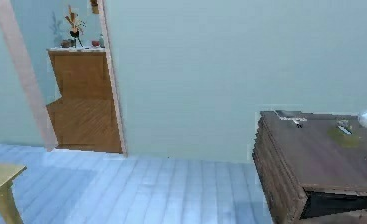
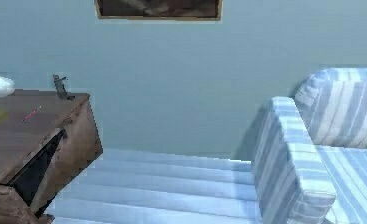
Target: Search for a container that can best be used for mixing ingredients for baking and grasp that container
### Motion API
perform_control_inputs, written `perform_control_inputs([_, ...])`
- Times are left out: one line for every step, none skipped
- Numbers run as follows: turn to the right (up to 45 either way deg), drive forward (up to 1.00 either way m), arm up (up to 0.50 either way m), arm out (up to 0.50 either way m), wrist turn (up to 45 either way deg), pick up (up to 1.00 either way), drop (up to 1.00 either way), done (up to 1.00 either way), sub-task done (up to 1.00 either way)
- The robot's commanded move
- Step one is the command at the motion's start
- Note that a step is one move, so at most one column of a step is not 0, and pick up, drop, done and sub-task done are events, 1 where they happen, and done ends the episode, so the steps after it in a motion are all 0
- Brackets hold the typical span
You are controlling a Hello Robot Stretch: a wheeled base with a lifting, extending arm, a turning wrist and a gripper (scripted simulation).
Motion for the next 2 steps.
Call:
perform_control_inputs([-24.0, 0.00, 0.00, 0.00, 0.0, 0.00, 0.00, 0.00, 0.00])
perform_control_inputs([0.0, 1.00, 0.00, 0.00, 0.0, 0.00, 0.00, 0.00, 0.00])
